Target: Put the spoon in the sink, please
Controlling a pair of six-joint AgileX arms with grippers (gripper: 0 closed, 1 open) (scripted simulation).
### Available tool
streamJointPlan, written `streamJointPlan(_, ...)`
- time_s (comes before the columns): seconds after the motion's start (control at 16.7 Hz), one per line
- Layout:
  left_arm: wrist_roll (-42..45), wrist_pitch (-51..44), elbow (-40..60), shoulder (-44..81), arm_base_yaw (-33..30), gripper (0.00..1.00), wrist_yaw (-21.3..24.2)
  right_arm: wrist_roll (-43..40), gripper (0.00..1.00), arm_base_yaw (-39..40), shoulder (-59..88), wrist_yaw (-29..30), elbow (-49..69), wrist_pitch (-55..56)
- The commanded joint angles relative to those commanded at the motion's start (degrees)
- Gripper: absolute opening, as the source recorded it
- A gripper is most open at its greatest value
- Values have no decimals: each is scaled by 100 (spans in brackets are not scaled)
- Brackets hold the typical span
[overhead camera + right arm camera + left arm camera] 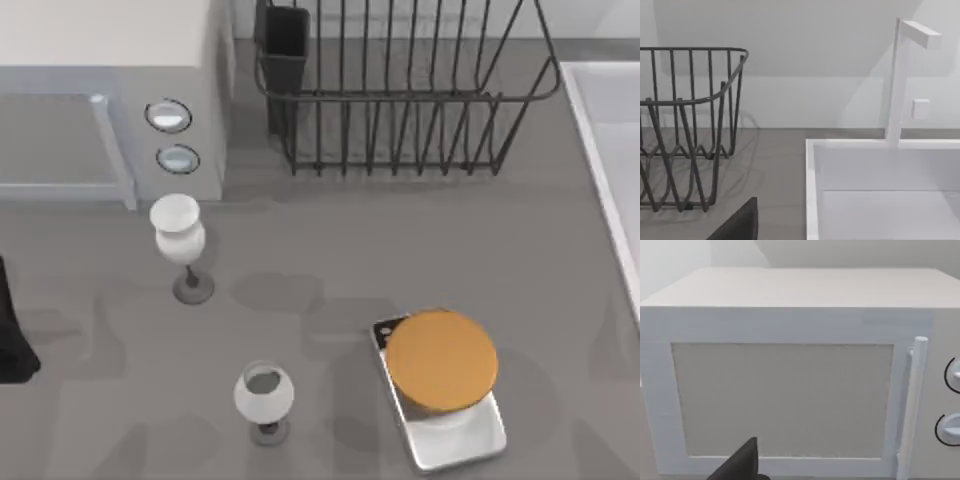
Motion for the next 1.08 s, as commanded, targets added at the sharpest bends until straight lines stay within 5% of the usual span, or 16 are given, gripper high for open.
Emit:
streamJointPlan(0.42,0,0,0,0,0,100,0,-736,100,-456,932,8,741,-852)
streamJointPlan(1.08,0,0,0,0,0,100,0,-3916,100,-2381,6234,-12,3808,-4782)
